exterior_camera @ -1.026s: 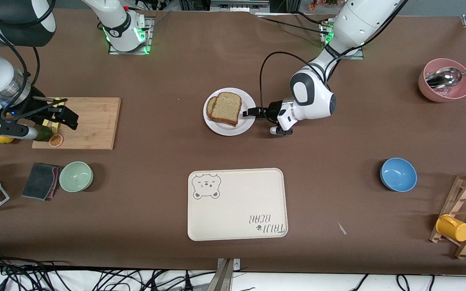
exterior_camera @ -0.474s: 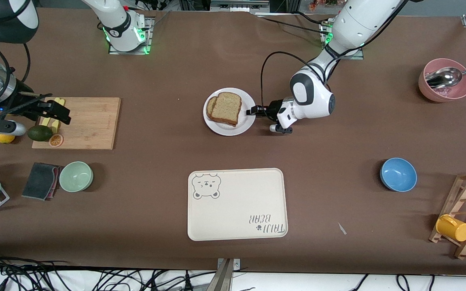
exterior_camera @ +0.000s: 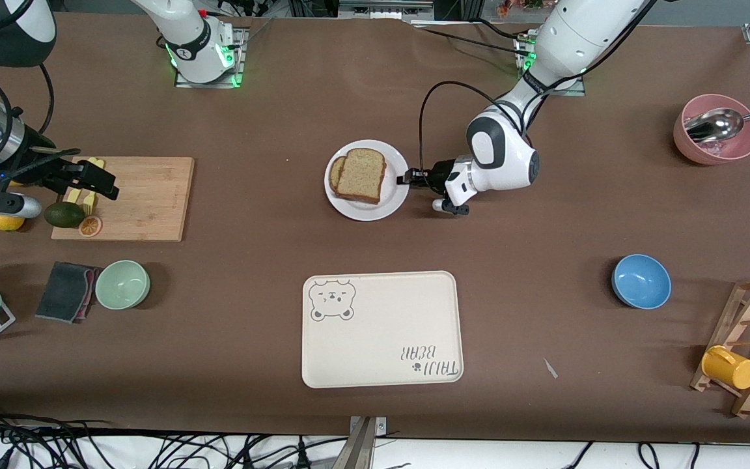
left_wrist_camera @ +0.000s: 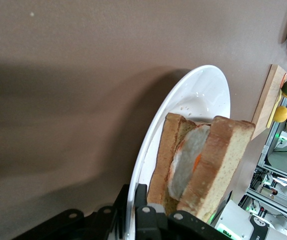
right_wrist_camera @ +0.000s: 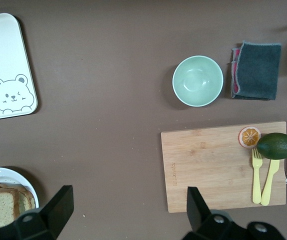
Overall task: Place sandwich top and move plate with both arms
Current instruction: 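Slide the plate with the left gripper onto the bear tray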
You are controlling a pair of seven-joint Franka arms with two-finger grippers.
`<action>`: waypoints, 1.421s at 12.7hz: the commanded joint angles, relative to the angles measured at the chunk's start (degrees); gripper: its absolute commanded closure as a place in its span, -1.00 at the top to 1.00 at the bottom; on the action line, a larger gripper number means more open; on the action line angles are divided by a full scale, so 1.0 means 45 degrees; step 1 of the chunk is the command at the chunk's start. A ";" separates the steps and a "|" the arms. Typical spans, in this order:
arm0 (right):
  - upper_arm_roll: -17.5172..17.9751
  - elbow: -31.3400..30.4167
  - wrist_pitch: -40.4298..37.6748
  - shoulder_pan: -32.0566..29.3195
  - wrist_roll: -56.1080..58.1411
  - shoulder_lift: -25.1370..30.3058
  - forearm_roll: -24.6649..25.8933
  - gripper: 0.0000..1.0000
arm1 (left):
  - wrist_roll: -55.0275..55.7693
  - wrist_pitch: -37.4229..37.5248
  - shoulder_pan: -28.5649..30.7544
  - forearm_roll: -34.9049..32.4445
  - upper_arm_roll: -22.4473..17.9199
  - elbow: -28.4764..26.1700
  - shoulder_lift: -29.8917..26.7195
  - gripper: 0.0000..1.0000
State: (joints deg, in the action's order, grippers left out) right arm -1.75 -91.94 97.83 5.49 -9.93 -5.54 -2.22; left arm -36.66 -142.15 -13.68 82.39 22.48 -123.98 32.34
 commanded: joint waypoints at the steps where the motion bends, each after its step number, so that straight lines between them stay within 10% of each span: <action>1: 0.0017 0.0236 -0.0197 0.0010 0.0233 0.0236 0.0356 1.00 | 0.0234 -0.0267 0.0072 0.0500 -0.0034 0.0109 -0.0505 -1.00; 18: -0.0568 0.0471 -0.0723 0.0068 -0.0060 0.0509 0.0240 1.00 | 0.2228 -0.1649 0.0738 0.0285 -0.1421 0.6650 0.2088 -1.00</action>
State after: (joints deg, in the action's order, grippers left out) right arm -3.44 -90.19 96.09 5.60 -9.93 -3.92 -1.21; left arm -27.16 -146.63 -8.98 82.49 16.13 -100.16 37.24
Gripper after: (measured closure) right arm 0.000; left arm 0.947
